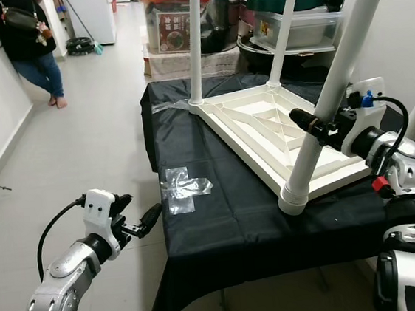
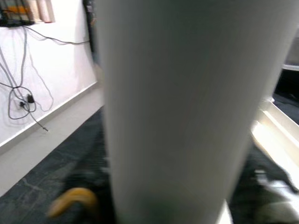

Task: Building children table

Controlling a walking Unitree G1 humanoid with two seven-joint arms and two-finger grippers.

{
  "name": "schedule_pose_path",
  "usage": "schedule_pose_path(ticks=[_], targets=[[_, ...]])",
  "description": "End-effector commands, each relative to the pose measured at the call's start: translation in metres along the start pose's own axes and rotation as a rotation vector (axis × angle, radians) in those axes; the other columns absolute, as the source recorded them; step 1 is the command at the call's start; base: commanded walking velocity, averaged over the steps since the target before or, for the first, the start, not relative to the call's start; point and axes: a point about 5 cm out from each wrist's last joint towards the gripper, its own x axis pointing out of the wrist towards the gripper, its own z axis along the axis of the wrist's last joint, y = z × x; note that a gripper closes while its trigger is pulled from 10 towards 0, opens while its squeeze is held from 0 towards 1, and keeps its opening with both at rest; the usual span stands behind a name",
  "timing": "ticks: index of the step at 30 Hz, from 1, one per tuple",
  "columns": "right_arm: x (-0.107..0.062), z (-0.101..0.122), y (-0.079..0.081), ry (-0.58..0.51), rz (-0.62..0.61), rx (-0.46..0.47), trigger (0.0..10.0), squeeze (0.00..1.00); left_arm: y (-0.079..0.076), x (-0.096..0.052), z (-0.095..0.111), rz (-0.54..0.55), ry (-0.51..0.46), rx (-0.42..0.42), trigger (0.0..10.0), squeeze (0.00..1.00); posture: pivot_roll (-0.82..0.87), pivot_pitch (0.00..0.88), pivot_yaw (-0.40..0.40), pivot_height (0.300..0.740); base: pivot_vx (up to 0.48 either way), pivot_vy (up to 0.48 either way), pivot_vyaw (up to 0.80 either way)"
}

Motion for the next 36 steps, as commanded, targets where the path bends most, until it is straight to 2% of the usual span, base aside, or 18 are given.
schedule_pose_path(ticks=[1,6,10,12,14,16,18,20,21,22,23,24,26,27,28,32,33,36], targets=[[0.001,0.002,0.0,-0.001,0.004,-0.019,0.0,0.0,0.003,-0.003,-0.003,0.004,0.02,0.012,10.0,0.0,0.05,0.0,-0.069,0.74,0.0,0.0,0.0],[0.001,-0.002,-0.003,0.009,-0.022,-0.027,0.0,0.0,0.003,-0.003,-0.004,0.005,0.021,0.014,10.0,0.0,0.05,0.0,-0.067,0.74,0.0,0.0,0.0],[0.0,-0.013,-0.01,0.06,-0.171,-0.06,0.0,0.0,0.001,-0.003,-0.004,0.0,0.02,0.012,10.0,0.0,0.05,0.0,-0.068,0.74,0.0,0.0,0.0],[0.003,-0.021,-0.015,0.086,-0.401,-0.004,0.0,0.0,0.0,-0.004,-0.004,-0.001,0.02,0.012,10.0,0.0,0.04,0.0,-0.065,0.74,0.0,0.0,0.0],[0.003,-0.026,-0.015,0.095,-0.527,0.058,0.0,0.0,0.0,-0.004,-0.004,0.0,0.02,0.011,10.0,0.0,0.04,0.0,-0.065,0.74,0.0,0.0,0.0],[0.002,-0.04,-0.008,0.142,-0.722,0.087,0.0,0.0,-0.001,-0.003,-0.005,-0.001,0.021,0.01,10.0,0.0,0.04,0.0,-0.063,0.74,0.0,0.0,0.0],[0.002,-0.04,-0.008,0.142,-0.722,0.087,0.0,0.0,-0.001,-0.003,-0.005,-0.001,0.021,0.01,10.0,0.0,0.04,0.0,-0.063,0.74,0.0,0.0,0.0],[0.015,-0.062,0.041,0.159,-0.802,0.131,0.0,0.0,-0.003,-0.002,-0.006,-0.007,0.022,0.008,10.0,0.0,0.04,0.0,-0.058,0.74,0.0,0.0,0.0],[0.015,-0.062,0.041,0.159,-0.802,0.131,0.0,0.0,-0.003,-0.002,-0.006,-0.007,0.022,0.008,10.0,0.0,0.04,0.0,-0.058,0.74,0.0,0.0,0.0],[0.022,-0.068,0.067,0.163,-0.819,0.167,0.0,0.0,-0.004,-0.001,-0.005,-0.009,0.02,0.008,10.0,0.0,0.04,0.0,-0.061,0.74,0.0,0.0,0.0],[0.022,-0.068,0.067,0.163,-0.819,0.167,0.0,0.0,-0.004,-0.001,-0.005,-0.009,0.02,0.008,10.0,0.0,0.04,0.0,-0.061,0.74,0.0,0.0,0.0],[0.026,-0.071,0.083,0.164,-0.823,0.19,0.0,0.0,-0.004,0.0,-0.004,-0.01,0.019,0.007,10.0,0.0,0.04,0.0,-0.061,0.74,0.0,0.0,0.0],[0.026,-0.071,0.083,0.164,-0.823,0.19,0.0,0.0,-0.004,0.0,-0.004,-0.01,0.019,0.007,10.0,0.0,0.04,0.0,-0.061,0.74,0.0,0.0,0.0],[0.035,-0.07,0.095,0.166,-0.802,0.185,0.0,0.0,-0.003,0.0,-0.004,-0.009,0.018,0.007,10.0,0.0,0.04,0.0,-0.06,0.74,0.0,0.0,0.0],[0.046,-0.069,0.103,0.19,-0.764,0.175,10.0,0.0,-0.002,0.0,-0.004,-0.007,0.019,0.008,10.0,0.0,0.04,0.0,-0.071,0.74,0.0,0.0,0.0],[0.057,-0.061,0.101,0.196,-0.731,0.149,10.0,0.0,0.0,-0.001,-0.004,-0.001,0.019,0.008,10.0,0.0,0.05,0.0,-0.079,0.74,0.0,0.0,0.0],[0.056,-0.055,0.092,0.182,-0.742,0.142,10.0,1.0,0.001,-0.001,-0.004,0.003,0.02,0.007,10.0,0.0,0.04,0.0,-0.083,0.74,0.0,0.0,0.0],[0.051,-0.045,0.077,0.173,-0.765,0.117,10.0,1.0,0.001,-0.002,-0.005,0.008,0.022,0.002,10.0,0.0,0.04,0.0,-0.083,0.74,0.0,0.0,0.0]])
